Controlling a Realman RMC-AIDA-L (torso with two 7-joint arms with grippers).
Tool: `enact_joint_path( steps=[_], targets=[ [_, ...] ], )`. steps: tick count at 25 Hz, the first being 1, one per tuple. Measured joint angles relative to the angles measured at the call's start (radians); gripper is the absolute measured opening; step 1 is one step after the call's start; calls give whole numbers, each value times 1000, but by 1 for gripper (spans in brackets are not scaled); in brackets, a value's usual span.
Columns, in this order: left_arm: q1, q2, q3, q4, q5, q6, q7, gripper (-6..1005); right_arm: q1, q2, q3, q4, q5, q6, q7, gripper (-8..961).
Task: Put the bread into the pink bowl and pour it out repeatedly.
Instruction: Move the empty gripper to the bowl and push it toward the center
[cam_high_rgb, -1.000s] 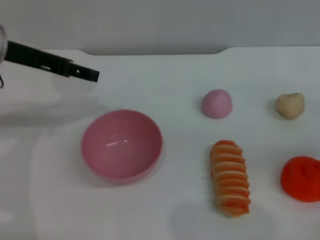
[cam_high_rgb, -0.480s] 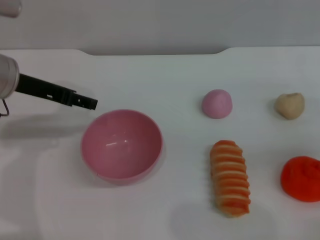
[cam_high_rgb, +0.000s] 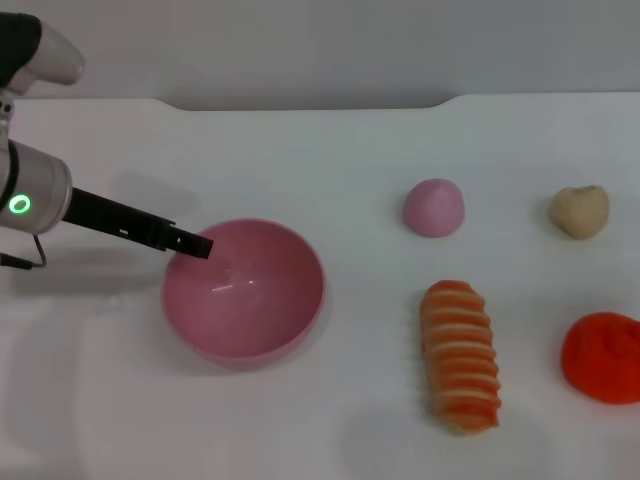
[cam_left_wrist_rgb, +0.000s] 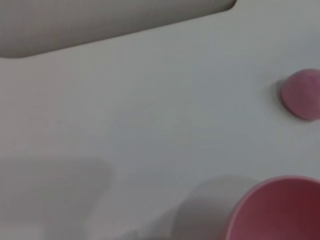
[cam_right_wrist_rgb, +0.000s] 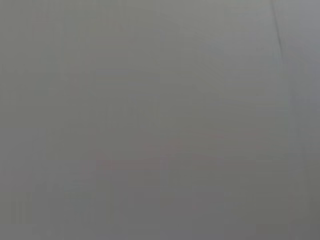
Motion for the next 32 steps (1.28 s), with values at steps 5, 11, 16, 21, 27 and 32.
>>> enact_joint_path(
  steps=[5, 11, 16, 21, 27, 32],
  targets=[
    [3, -2, 33, -12, 0, -10, -6, 811, 1, 0, -6, 0, 0, 0, 0, 647],
    [1, -4, 58, -41, -1, -29, -8, 811, 1, 0, -6, 0, 0, 1, 0, 646],
    [0, -3, 68, -52, -2, -36, -8, 811, -2, 0, -7, 0, 0, 1, 0, 646],
    [3, -3, 74, -60, -2, -47, -10, 810, -6, 3, -10, 0, 0, -1, 0, 646],
    [1, -3, 75, -76, -2, -56, -10, 810, -8, 4, -18, 0, 0, -6, 0, 647],
    [-1, -3, 78, -80, 0, -63, -29, 810, -9, 4, -19, 0, 0, -7, 0, 647]
  ],
)
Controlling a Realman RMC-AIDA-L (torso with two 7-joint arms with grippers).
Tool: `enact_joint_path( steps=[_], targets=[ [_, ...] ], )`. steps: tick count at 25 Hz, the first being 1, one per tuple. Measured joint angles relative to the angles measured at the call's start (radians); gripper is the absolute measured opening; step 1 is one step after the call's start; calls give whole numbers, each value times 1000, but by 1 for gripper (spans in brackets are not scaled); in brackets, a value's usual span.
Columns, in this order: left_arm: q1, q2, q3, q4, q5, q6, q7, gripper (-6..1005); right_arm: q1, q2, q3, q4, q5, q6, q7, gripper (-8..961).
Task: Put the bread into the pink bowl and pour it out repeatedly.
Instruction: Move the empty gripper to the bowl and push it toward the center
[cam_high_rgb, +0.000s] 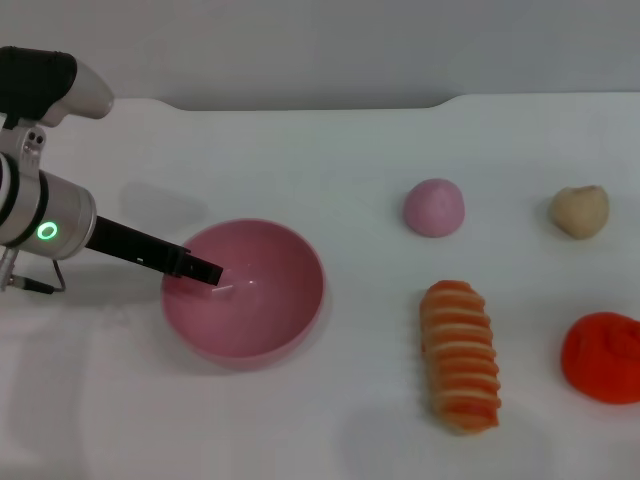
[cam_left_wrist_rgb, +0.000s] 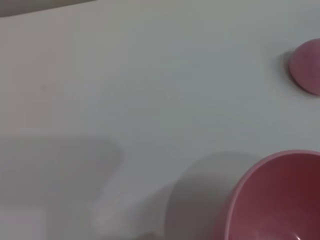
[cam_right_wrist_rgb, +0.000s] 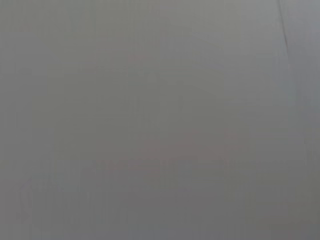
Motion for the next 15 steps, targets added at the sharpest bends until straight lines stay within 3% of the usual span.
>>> enact_joint_path(
  steps=[15],
  targets=[
    [-5, 5, 49, 2, 7, 7, -13, 388, -3, 1, -1, 0, 0, 0, 0, 646]
  ],
)
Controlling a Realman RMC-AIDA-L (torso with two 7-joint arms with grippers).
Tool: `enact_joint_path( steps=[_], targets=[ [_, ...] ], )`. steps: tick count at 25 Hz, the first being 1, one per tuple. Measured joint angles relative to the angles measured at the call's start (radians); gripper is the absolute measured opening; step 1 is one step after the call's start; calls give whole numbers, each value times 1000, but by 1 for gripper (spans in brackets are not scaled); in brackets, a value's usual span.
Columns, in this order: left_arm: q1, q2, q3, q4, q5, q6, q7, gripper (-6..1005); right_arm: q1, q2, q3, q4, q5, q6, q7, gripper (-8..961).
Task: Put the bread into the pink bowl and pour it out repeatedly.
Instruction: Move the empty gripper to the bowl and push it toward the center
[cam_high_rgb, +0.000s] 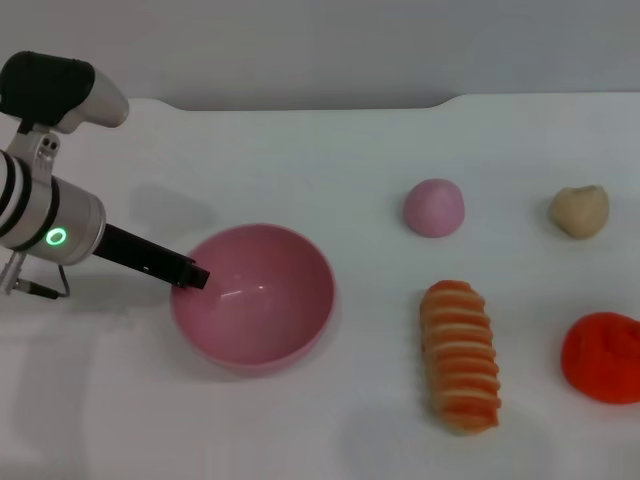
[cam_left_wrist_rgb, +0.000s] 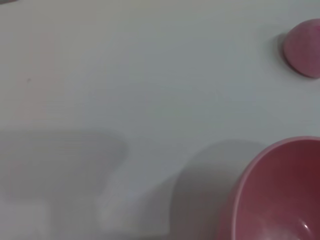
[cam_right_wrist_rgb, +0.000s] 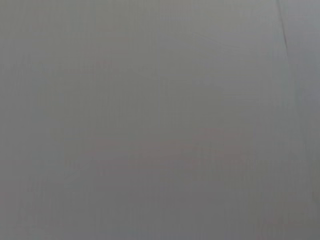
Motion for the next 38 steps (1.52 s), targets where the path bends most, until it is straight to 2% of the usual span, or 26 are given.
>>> enact_joint_path(
  steps=[5, 11, 15, 17, 20, 25, 26, 27, 30, 32, 35, 38],
  targets=[
    [-1, 0, 0, 3, 1, 0, -2, 166, -1, 0, -1, 0, 0, 0, 0, 641],
    [-4, 0, 0, 4, 1, -2, -2, 46, -3, 0, -18, 0, 0, 5, 0, 635],
    [-6, 0, -8, 9, 1, -5, -2, 46, -3, -3, -34, -10, -23, 52, 65, 630],
    [-7, 0, -10, 9, 1, -8, -2, 46, -3, -13, -35, -23, -85, 95, 148, 628],
    [-8, 0, -11, 10, 1, -19, 2, 46, -4, -39, -35, -68, -240, 172, 296, 624],
    [-7, 1, -9, 11, 1, -42, 10, 46, -4, -97, -30, -198, -624, 306, 618, 618],
    [-5, 1, -9, 11, 1, -48, 15, 46, -2, -120, -28, -253, -777, 329, 743, 617],
    [-3, 1, -9, 11, 1, -54, 21, 46, -2, -120, -28, -253, -777, 329, 743, 616],
    [-1, 1, -11, 8, 1, -69, 34, 46, 10, -158, -15, -383, -1127, 349, 1001, 613],
    [0, 1, -11, 8, 1, -76, 39, 46, 29, -176, 29, -468, -1427, 348, 1246, 610],
    [0, 2, -11, 9, 1, -86, 49, 46, 83, -187, 134, -569, -1889, 284, 1654, 607],
    [-3, 3, -11, 10, 1, -99, 67, 46, 140, -187, 245, -656, -2292, 135, 1970, 604]
  ],
)
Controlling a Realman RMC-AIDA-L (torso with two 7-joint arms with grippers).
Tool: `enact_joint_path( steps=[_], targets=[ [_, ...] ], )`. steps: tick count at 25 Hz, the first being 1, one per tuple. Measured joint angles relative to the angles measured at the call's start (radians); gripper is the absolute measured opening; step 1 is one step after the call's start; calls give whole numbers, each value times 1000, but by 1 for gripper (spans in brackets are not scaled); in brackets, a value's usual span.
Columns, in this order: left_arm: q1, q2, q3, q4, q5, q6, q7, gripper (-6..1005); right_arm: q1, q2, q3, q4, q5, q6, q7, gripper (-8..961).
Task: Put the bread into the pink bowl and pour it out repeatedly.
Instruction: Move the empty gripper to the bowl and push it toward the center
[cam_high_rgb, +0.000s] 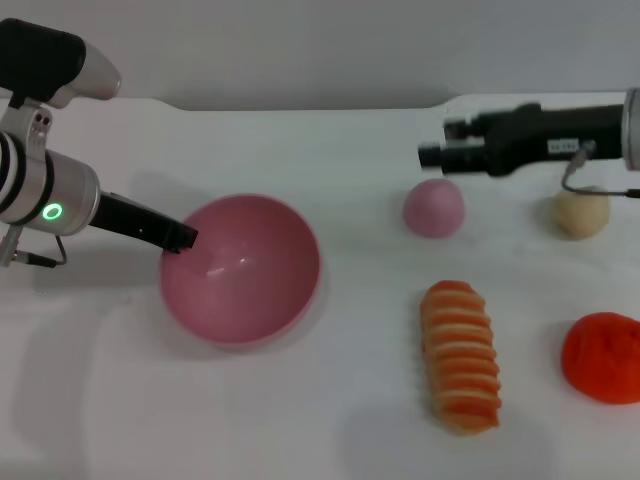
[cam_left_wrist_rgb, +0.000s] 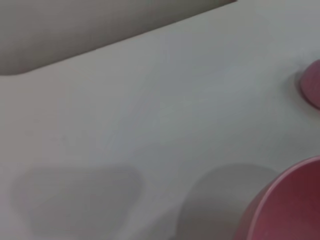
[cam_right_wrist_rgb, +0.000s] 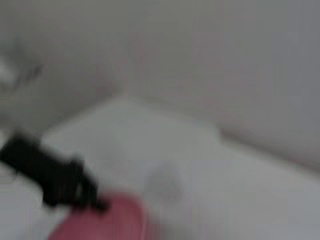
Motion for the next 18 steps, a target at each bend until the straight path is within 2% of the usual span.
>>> enact_joint_path(
  steps=[5, 9, 10, 14, 18],
  targets=[
    [-6, 0, -1, 1, 0, -8, 19, 46, 64, 0, 140, -157, -359, -294, 277, 598],
    [-8, 0, -1, 1, 0, -24, 38, 46, 117, 8, 198, -278, -576, -460, 411, 593],
    [-8, 0, -1, 1, 0, -26, 42, 46, 149, 12, 201, -318, -677, -515, 468, 592],
    [-8, 0, 2, 1, -1, -31, 55, 46, 197, 24, 193, -353, -774, -568, 509, 587],
    [-8, 0, 5, 1, -1, -32, 57, 46, 254, 64, 144, -377, -849, -604, 520, 583]
  ],
)
